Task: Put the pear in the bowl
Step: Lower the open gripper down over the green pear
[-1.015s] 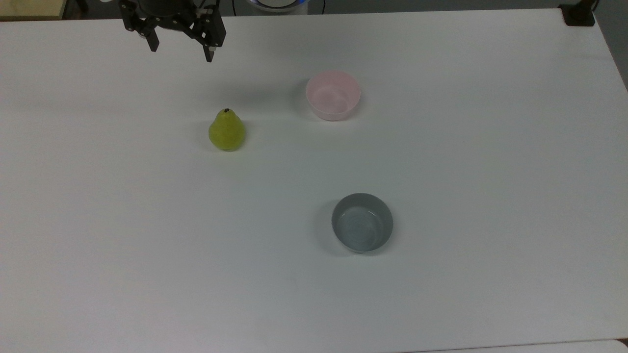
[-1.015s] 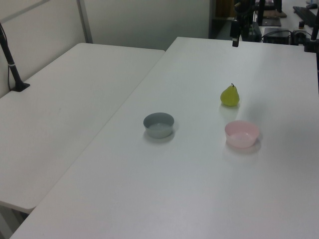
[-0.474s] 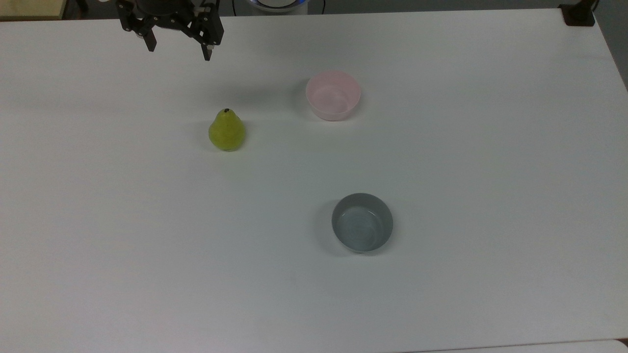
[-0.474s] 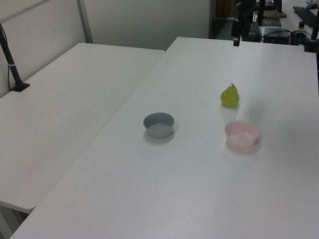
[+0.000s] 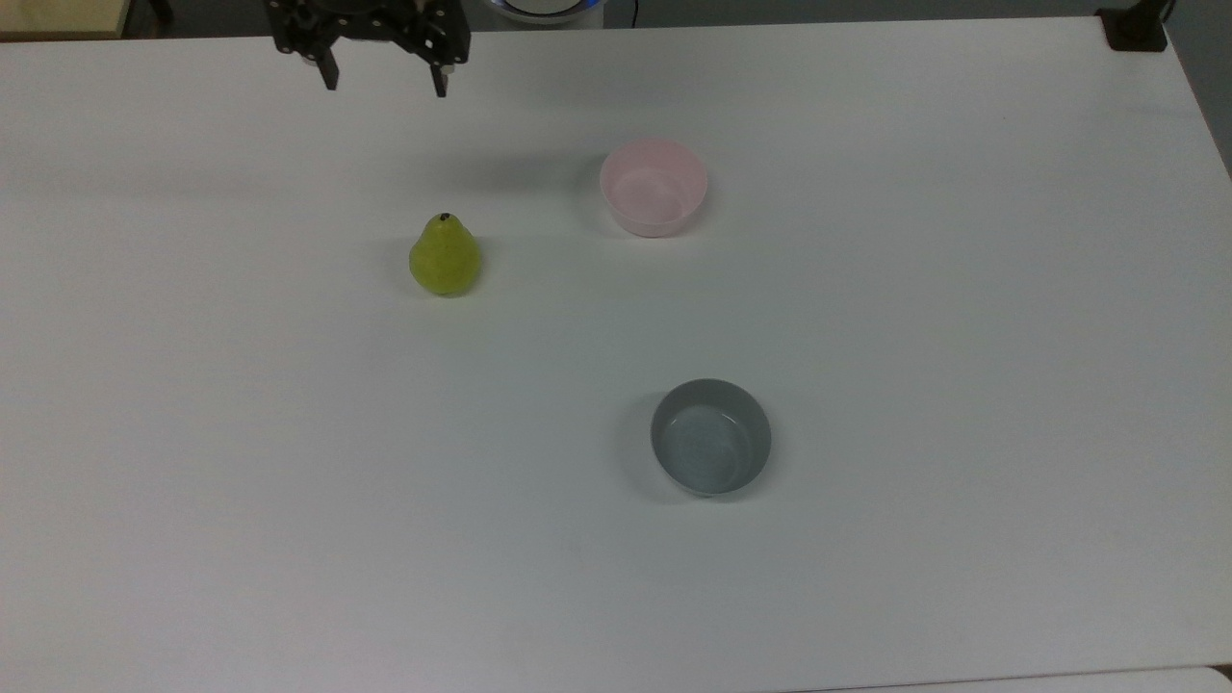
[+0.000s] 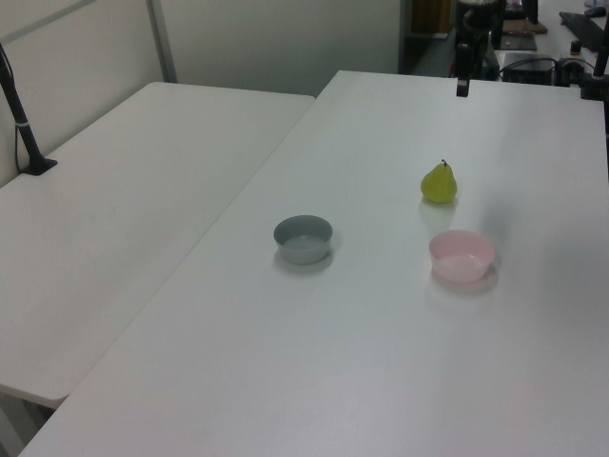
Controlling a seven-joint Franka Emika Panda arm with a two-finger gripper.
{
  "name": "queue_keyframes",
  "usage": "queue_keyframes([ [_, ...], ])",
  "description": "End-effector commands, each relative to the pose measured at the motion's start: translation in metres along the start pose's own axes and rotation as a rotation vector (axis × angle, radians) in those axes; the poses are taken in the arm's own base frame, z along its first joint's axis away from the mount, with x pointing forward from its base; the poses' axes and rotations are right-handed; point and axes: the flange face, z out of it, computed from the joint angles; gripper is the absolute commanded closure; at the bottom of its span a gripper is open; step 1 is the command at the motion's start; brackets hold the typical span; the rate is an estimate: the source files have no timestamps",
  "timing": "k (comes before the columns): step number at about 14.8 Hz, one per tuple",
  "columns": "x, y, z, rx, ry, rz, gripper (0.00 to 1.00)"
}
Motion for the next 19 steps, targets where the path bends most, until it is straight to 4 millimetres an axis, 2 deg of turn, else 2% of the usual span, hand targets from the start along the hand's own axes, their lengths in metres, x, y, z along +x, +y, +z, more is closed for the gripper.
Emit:
queue_keyframes([
  [1,-0.013,-0.015,0.030,0.014,0.026,-0.080,0.00],
  [6,-0.010,-0.016,0.073,-0.012,0.030,-0.154,0.00],
  [7,-0.009,-0.015,0.087,-0.018,0.016,-0.179,0.00],
  [11,0.003,-0.014,0.115,-0.042,0.006,-0.196,0.00],
  [15,0.016,-0.018,0.156,-0.074,-0.019,-0.216,0.00],
  [19,0.023,-0.023,0.181,-0.092,-0.030,-0.234,0.00],
])
